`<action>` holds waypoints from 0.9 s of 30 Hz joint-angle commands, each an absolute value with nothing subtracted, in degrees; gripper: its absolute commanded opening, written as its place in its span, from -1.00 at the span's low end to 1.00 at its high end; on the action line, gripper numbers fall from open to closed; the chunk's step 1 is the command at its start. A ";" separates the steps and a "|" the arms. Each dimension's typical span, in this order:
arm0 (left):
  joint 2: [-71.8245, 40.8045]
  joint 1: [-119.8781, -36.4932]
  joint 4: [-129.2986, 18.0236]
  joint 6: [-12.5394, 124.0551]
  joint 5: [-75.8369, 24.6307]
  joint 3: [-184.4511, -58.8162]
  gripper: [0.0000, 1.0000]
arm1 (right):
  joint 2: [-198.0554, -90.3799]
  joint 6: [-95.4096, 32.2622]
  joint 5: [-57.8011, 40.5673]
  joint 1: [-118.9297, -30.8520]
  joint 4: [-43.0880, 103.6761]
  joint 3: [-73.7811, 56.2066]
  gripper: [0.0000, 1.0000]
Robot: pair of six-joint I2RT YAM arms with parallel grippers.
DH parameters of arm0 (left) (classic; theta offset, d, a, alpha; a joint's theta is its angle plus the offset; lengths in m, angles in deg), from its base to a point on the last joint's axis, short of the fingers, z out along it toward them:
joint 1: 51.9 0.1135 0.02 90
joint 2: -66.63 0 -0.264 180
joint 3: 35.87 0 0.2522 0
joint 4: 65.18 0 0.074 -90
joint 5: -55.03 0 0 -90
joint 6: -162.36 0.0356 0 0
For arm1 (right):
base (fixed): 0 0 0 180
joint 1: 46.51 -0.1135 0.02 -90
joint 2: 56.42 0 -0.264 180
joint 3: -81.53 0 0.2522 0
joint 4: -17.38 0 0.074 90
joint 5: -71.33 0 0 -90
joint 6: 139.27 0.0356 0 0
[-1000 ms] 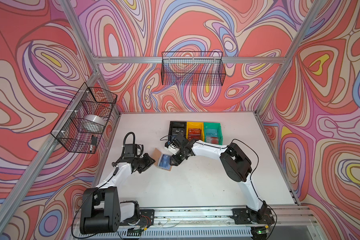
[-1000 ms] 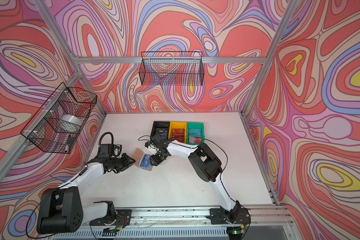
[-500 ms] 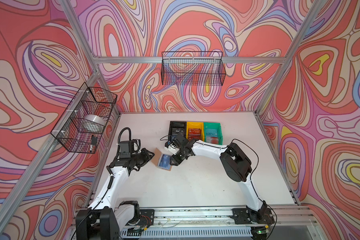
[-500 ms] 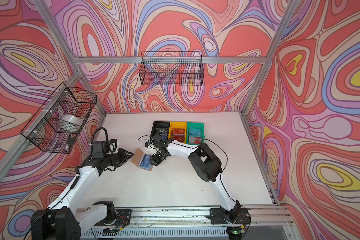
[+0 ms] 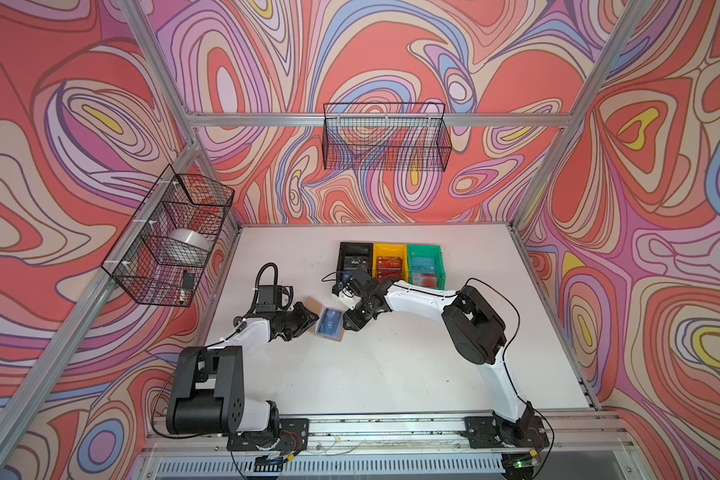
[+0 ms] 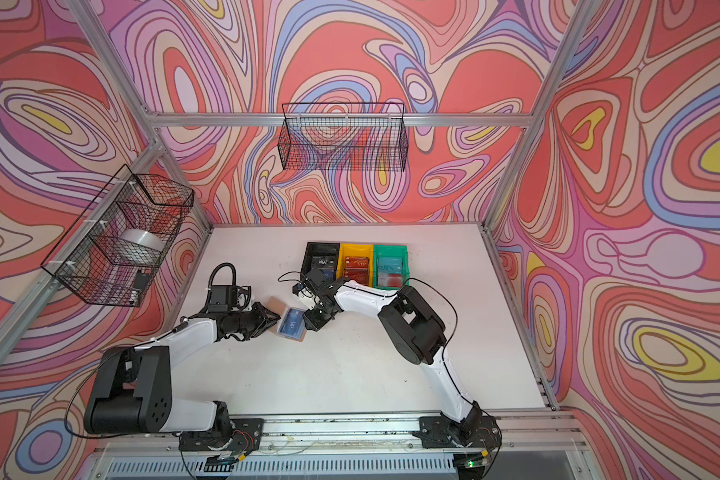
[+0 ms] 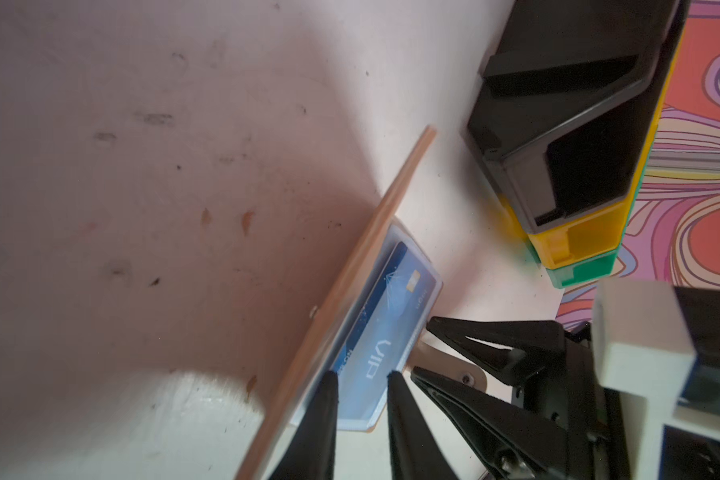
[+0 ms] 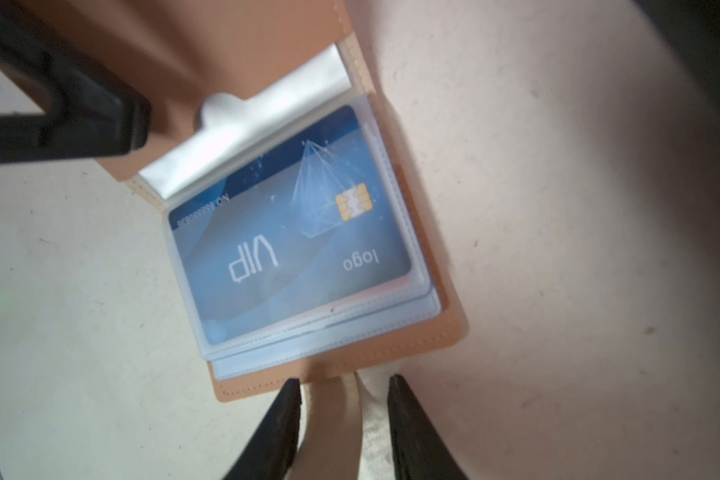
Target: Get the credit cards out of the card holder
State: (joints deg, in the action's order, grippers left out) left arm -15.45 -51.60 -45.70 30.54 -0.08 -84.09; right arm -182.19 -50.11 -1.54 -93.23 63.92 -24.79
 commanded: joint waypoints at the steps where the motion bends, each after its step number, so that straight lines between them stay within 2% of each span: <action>1: -17.64 -52.24 -48.65 29.82 -0.43 -85.92 -0.49 | -181.38 -50.41 -5.46 -92.40 67.71 -22.25 -0.25; 27: -26.45 -53.57 -55.23 28.41 0.78 -85.19 -0.49 | -181.84 -49.27 -5.83 -90.62 68.01 -22.70 -0.32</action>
State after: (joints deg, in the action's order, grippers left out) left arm -24.94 -53.37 -55.54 28.77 1.60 -84.90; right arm -180.79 -49.74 -3.95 -91.15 64.66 -23.13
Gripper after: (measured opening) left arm 0.258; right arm 0.340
